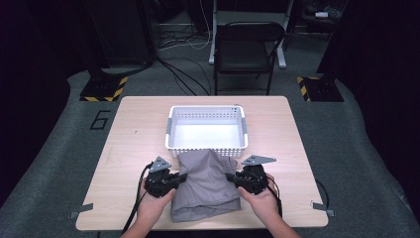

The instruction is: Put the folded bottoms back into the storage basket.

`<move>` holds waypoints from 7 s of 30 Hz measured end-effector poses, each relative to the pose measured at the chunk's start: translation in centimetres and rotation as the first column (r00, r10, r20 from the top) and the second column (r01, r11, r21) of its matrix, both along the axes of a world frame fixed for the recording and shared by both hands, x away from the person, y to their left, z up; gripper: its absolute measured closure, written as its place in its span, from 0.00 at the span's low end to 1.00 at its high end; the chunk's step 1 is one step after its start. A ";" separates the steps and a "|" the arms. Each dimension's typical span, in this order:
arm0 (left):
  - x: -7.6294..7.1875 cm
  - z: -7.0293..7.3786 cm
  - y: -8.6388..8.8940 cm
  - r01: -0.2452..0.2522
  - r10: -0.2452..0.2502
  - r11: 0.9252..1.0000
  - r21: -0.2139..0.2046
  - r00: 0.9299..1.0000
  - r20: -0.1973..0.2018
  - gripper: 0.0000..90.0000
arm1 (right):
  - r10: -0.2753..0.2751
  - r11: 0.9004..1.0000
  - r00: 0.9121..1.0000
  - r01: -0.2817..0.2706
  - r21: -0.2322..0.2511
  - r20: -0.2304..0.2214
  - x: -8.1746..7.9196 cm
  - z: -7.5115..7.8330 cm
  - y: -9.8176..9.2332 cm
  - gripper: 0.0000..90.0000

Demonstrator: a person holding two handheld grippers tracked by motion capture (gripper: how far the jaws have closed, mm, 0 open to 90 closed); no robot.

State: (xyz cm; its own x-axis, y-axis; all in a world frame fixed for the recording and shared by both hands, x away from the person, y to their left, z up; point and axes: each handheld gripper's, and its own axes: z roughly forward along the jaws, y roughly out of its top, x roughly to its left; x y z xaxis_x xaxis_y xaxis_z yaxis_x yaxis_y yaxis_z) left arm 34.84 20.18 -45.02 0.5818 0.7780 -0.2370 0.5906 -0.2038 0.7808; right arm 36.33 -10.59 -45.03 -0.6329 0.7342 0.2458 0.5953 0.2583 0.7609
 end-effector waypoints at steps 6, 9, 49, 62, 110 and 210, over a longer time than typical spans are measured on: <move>0.4 2.3 0.5 0.009 -0.010 1.000 0.023 0.999 0.046 0.91 | 0.011 1.000 0.999 -0.012 0.019 0.037 -0.1 1.9 -0.1 0.86; 0.7 3.4 0.5 -0.003 0.002 1.000 0.023 0.998 0.063 0.91 | 0.014 1.000 0.999 -0.014 0.014 0.049 0.1 2.9 0.1 0.85; 6.9 10.1 0.8 -0.010 0.009 0.999 0.034 0.999 0.053 0.91 | 0.036 0.998 0.999 -0.035 -0.051 0.019 6.5 10.3 0.4 0.85; 9.2 11.8 0.5 -0.034 0.029 0.997 0.067 0.997 0.070 0.91 | 0.026 0.995 0.999 -0.022 -0.094 0.041 8.5 12.6 1.1 0.85; 16.7 11.9 0.6 -0.094 0.092 0.995 0.032 0.994 0.063 0.90 | -0.057 0.992 0.996 0.064 -0.109 0.062 15.4 13.6 2.3 0.85; 20.7 1.3 -0.4 -0.165 0.181 0.964 0.207 0.982 -0.057 0.89 | -0.095 0.970 0.995 0.092 -0.224 -0.006 18.6 4.9 6.1 0.85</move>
